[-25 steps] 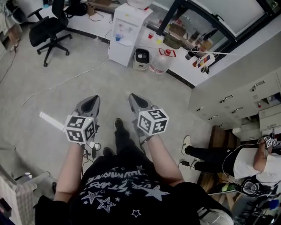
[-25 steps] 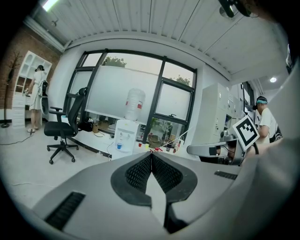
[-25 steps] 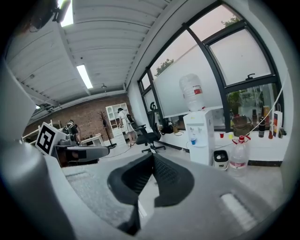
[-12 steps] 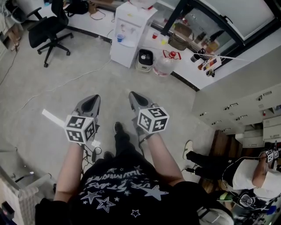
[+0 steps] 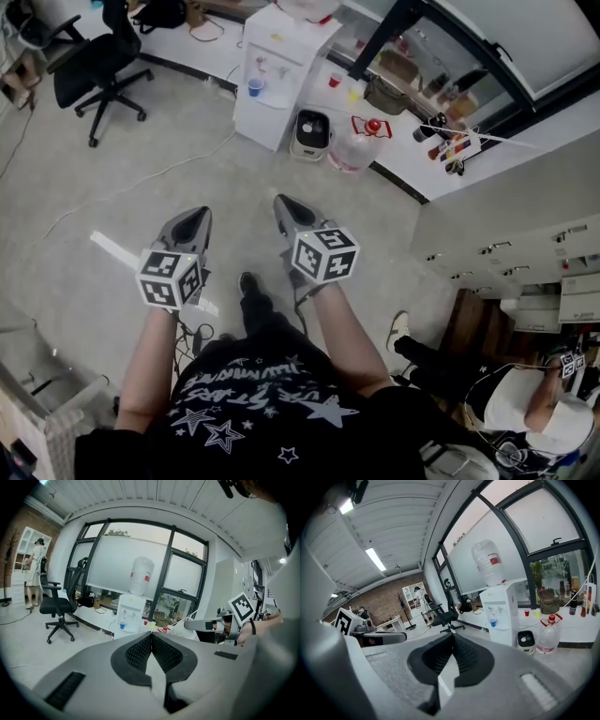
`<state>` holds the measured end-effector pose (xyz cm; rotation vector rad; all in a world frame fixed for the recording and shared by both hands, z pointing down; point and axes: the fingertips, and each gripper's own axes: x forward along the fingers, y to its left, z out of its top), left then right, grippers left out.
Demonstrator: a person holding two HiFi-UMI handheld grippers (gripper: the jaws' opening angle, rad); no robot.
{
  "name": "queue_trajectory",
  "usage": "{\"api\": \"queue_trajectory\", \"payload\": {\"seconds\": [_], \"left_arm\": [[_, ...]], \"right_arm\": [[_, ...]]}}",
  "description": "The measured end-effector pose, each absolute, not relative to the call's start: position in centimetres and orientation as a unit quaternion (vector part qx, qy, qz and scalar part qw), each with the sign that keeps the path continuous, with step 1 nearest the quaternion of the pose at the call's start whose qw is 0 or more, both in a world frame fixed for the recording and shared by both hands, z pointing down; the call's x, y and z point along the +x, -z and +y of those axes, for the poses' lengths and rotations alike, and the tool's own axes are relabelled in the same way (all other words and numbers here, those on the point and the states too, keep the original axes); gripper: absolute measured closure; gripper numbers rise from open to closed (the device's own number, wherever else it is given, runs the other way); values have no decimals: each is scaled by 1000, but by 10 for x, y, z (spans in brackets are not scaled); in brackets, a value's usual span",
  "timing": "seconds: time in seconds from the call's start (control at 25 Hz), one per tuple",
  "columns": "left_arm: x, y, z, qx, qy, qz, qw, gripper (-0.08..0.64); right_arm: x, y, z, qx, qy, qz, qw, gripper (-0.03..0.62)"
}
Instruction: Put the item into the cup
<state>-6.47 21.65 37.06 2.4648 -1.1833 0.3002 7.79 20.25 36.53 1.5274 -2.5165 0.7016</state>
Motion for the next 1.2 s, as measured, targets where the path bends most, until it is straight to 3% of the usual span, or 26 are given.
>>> {"api": "queue_trajectory", "payload": {"seconds": [1.2], "left_arm": [[0,-355,58,868,-108,-449,182,554]], "right_arm": [[147,-365,47,482,-238,-842,44,591]]}}
